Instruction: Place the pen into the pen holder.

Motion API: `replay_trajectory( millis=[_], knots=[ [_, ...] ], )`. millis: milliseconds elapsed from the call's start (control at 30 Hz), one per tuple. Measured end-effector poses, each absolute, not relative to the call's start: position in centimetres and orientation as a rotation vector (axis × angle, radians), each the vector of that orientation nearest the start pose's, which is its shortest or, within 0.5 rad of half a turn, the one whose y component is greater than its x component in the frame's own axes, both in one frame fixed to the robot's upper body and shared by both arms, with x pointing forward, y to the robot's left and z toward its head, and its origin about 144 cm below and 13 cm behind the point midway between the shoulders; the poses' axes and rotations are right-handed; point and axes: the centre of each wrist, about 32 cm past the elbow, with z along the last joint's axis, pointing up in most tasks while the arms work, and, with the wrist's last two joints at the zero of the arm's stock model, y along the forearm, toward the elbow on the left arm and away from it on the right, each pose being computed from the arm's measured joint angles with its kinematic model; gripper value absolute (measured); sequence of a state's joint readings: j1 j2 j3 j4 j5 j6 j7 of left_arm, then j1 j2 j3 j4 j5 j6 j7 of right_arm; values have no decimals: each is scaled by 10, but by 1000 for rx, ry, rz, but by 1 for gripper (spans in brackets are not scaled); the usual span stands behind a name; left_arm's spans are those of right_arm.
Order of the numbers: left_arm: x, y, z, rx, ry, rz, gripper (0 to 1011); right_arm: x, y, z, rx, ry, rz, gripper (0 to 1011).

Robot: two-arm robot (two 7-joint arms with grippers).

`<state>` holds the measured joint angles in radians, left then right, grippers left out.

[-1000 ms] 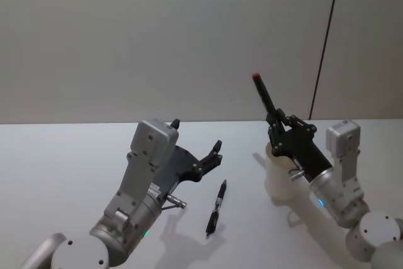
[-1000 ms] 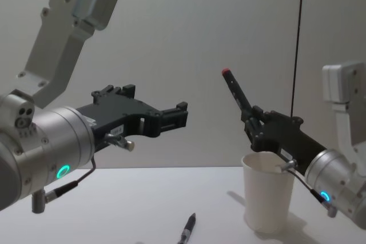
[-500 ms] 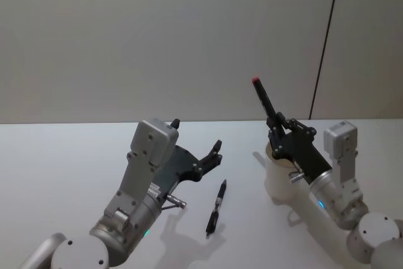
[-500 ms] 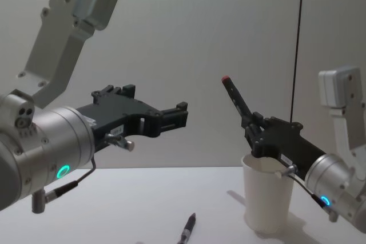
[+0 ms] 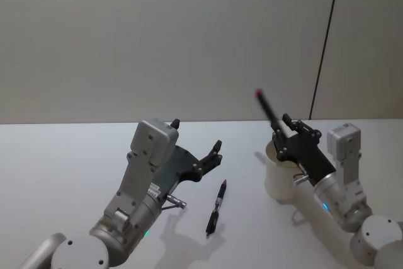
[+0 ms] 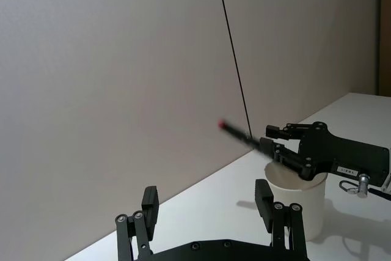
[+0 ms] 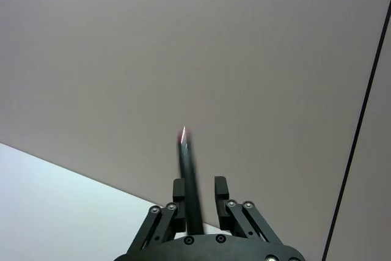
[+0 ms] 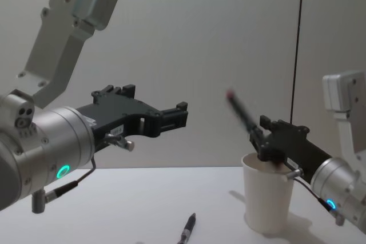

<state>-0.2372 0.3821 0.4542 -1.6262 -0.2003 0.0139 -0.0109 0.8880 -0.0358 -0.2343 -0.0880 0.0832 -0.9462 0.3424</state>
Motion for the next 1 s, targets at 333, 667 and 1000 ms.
replay_trajectory(
  millis=[333,667,1000],
  knots=[
    [492,198,1204,61,-268,1124,1004,620,-200,1087,148,-337,-1076,578],
    [492,198,1204,61,-268,1124,1004,619,-201,1087,145,-333,-1071,850],
    [492,198,1204,61,-268,1124,1004,619,-201,1086,151,-326,-1071,1001]
  ],
)
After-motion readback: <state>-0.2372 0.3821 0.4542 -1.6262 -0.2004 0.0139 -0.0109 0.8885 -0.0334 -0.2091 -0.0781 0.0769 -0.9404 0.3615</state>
